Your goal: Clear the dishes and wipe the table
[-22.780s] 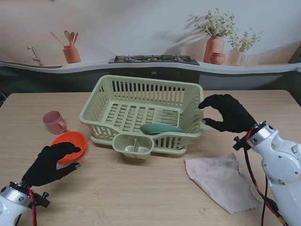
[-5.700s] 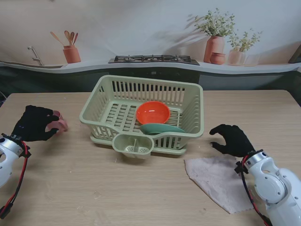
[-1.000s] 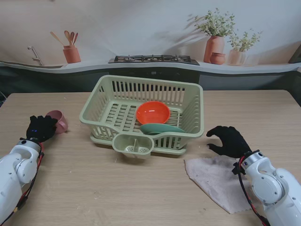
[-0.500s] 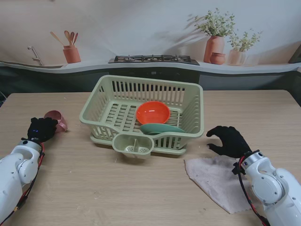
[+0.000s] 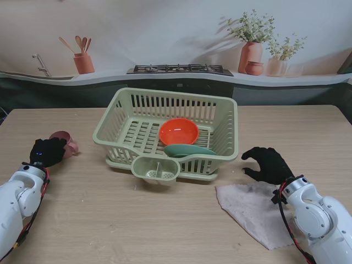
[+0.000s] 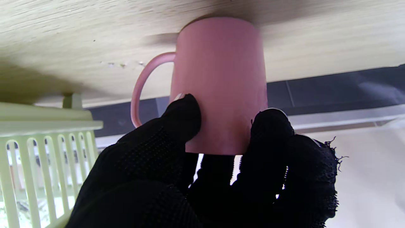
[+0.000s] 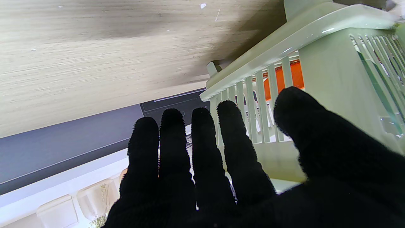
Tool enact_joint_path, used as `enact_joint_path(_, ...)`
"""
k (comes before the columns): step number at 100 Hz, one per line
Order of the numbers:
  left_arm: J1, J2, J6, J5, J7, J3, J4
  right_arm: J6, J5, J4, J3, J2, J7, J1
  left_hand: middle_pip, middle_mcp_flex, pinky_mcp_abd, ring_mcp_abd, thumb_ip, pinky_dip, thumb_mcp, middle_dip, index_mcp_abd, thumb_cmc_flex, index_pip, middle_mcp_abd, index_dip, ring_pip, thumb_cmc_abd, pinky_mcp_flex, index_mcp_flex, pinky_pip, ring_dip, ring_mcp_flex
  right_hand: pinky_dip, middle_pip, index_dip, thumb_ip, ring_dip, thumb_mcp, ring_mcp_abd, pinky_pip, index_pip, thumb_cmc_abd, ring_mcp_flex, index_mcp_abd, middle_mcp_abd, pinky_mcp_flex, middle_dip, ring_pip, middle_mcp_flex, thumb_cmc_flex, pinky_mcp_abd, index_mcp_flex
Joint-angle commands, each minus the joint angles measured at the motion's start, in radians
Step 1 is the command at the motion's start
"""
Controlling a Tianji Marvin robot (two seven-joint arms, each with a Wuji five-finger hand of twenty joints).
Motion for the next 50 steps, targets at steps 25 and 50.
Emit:
enact_joint_path(25,0.053,0.004,-0.073,0.022,-0.071,-0.097,-0.122,-0.009,-0.001,-0.004,0.002,-0.001,0.010,-0.005,0.211,0.106,0.032,0.023,0.003,0.025,0.148,0.109,-0.100,0.074,0.307,0.094,0.059,0.100,0.021,0.055,0.005,0.049,0.068,0.072,0.011,0.006,-0.002,0.043,0.001,0.021,-0.017,-0.007,0.007,0.007,-0.007,-0.007,-0.016,-0.012,0.007,0.002,0.004,0.005,-0.022,0.003)
enact_joint_path(50,0.088,-0.002,-0.159,0.026,-0.137,-0.184,-0.234,-0.025,0.001,-0.004,0.013,-0.001,0.006,-0.007,0.218,0.107,0.032,0.024,-0.001,0.036,0.155,0.116,-0.094,0.071,0.310,0.098,0.070,0.115,0.017,0.065,0.007,0.060,0.078,0.078,0.011,0.006,-0.002,0.044,0.000,0.021,-0.016,-0.007,0.007,0.007,-0.007,-0.007,-0.014,-0.013,0.007,0.002,0.004,0.007,-0.020,0.003)
